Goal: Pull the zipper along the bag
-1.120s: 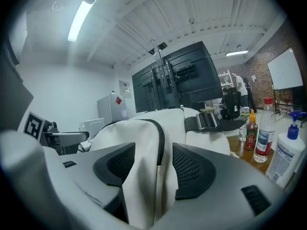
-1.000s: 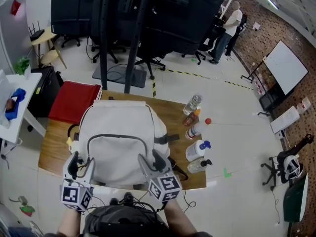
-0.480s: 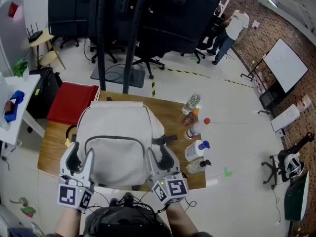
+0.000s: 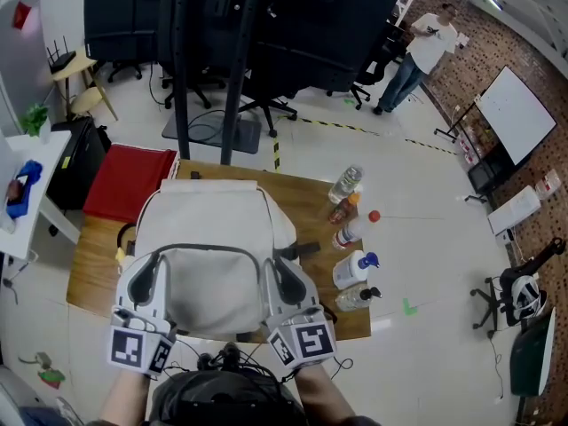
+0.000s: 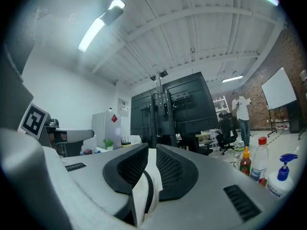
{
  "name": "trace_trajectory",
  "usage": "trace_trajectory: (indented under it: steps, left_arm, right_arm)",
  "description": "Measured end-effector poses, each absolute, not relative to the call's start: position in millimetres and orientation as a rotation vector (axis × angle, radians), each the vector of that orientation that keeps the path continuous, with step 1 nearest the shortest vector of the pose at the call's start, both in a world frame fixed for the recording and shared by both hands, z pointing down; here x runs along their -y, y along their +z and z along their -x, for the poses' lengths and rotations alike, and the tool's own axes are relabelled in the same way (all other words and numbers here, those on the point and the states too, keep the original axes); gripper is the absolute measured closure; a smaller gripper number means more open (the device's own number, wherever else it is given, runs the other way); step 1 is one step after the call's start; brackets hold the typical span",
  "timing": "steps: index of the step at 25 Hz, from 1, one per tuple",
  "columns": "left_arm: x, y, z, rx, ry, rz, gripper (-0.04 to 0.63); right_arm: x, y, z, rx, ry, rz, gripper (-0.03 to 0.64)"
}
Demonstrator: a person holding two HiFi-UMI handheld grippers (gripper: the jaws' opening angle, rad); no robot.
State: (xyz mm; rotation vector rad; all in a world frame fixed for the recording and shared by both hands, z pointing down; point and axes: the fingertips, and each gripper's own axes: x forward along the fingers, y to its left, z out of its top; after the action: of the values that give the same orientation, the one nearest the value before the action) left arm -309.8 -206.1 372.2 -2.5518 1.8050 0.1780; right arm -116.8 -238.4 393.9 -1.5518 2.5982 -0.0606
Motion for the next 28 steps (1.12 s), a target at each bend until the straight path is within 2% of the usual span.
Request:
trace_trajectory:
  steps: [9, 28]
  left_arm:
    - [215.9, 376.1, 307.8, -1.799, 0.171, 2.585, 0.578]
    - [225.0, 380.9, 293.6, -1.764, 0.137, 2.630, 0.578]
  right_arm:
    - [239.5, 387.4, 122.6, -2.601, -0.036, 1.546, 0.589]
    - [240.0, 382.4, 129.2, -2.660, 0.073, 1.571, 0.592]
